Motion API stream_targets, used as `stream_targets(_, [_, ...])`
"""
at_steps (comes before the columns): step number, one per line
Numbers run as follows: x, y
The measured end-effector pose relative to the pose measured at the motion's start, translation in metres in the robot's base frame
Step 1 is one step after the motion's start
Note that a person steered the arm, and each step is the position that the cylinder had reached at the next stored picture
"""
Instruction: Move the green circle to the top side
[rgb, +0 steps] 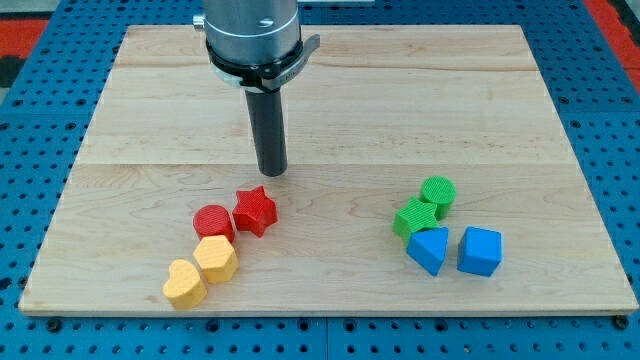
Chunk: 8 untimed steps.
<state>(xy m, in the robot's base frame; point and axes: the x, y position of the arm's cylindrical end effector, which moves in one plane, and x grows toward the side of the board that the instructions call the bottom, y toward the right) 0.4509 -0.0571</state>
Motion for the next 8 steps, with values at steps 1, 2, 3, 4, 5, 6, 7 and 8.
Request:
stream_targets(1, [0.001,0.000])
stream_targets(2, [-0.049,0.028])
stream_targets(3, [-0.039,0.078])
stream_targets(4, [-0.070,0.120])
stream_targets(5, [-0.073,0.234])
stream_targets(6, [-0.014,0.350])
stream_targets(7, [0.093,0.345])
stream_targets(8, [0.149,0.312])
